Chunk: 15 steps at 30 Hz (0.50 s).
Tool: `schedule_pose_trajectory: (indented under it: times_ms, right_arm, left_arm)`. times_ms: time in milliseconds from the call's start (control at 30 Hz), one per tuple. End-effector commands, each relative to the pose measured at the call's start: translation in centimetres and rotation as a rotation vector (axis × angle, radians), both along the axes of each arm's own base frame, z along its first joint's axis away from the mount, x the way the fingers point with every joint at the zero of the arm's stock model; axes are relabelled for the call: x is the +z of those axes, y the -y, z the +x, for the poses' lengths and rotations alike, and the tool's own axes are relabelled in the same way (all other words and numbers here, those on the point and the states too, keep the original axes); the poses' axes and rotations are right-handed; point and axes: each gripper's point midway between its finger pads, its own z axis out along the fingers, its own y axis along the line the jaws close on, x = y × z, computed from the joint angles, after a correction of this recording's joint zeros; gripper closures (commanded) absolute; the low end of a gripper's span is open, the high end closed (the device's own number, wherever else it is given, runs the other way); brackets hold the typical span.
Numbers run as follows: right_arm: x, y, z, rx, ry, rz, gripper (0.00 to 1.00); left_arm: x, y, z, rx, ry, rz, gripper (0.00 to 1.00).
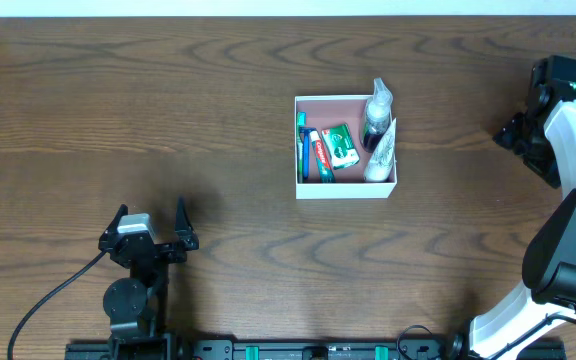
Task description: Pack container
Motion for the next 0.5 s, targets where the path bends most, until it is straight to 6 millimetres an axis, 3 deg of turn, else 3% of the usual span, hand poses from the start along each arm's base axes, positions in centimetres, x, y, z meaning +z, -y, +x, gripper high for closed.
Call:
schedule_pose_trajectory:
  times_ms: [0, 267, 367, 467]
  right_arm:
    - [-0.3, 0.3, -0.2, -0.018, -0.008, -0.007, 0.01]
    - [0.3, -0.3, -0.1, -0.002, 0.001, -0.01, 0.01]
    - [2.1, -0.9, 0.2, 0.015, 0.047, -0.021, 0.01]
    - [5.0, -1.4, 0.3, 0.028, 0.126, -0.039, 0.01]
  left_arm:
    - [-1.4, 0.5, -0.1, -0.032, -0.048, 0.014, 0.02]
    - [-1.4, 0.6, -0.1, -0.032, -0.048, 0.013, 0.02]
    - [-1.4, 0.5, -0.1, -0.032, -0.048, 0.013, 0.02]
    - [-1.4, 0.6, -0.1, -0.032, -0.048, 0.014, 0.02]
